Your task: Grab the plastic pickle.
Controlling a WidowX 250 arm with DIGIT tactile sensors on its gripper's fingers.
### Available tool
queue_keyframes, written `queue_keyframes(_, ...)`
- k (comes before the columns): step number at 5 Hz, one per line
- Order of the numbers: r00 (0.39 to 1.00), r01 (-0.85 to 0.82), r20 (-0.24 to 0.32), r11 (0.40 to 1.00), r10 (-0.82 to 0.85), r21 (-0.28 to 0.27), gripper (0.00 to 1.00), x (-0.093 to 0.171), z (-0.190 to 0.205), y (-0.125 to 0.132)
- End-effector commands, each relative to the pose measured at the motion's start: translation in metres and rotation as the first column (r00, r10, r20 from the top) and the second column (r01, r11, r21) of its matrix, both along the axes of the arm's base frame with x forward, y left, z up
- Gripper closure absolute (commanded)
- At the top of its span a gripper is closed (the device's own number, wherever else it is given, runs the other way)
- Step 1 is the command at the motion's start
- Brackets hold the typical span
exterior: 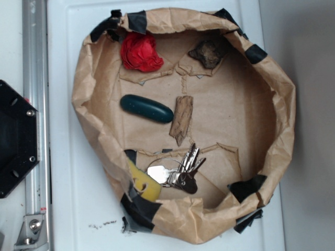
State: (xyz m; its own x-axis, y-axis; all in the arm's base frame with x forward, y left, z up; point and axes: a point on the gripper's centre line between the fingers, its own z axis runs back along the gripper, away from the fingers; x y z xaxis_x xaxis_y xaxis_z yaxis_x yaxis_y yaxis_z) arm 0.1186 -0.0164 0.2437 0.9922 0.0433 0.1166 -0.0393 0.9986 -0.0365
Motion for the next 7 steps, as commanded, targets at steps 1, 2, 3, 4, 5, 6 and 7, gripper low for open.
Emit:
queue_keyframes(1,1.000,0.000,0.000,1.000,0.000,0.000,0.00,0.000,0.000,0.000)
queue_keyframes(2,1.000,0.022,0.011,0.999,-0.023,0.039,0.00,0.050,-0.025,0.023)
queue_keyframes(3,0.998,0.051,0.031,0.998,-0.052,0.027,0.00,0.087,-0.048,0.031)
queue_keyframes(4,0.999,0.046,-0.020,0.998,-0.046,0.035,0.00,0.104,-0.085,0.043)
queue_keyframes(5,0.998,0.043,-0.058,0.998,-0.040,0.052,0.00,0.106,-0.118,0.055)
queue_keyframes(6,0.998,0.041,-0.048,0.997,-0.038,0.071,0.00,0.106,-0.168,0.066)
queue_keyframes(7,0.998,0.060,-0.021,0.997,-0.059,0.038,0.00,0.107,-0.208,0.058)
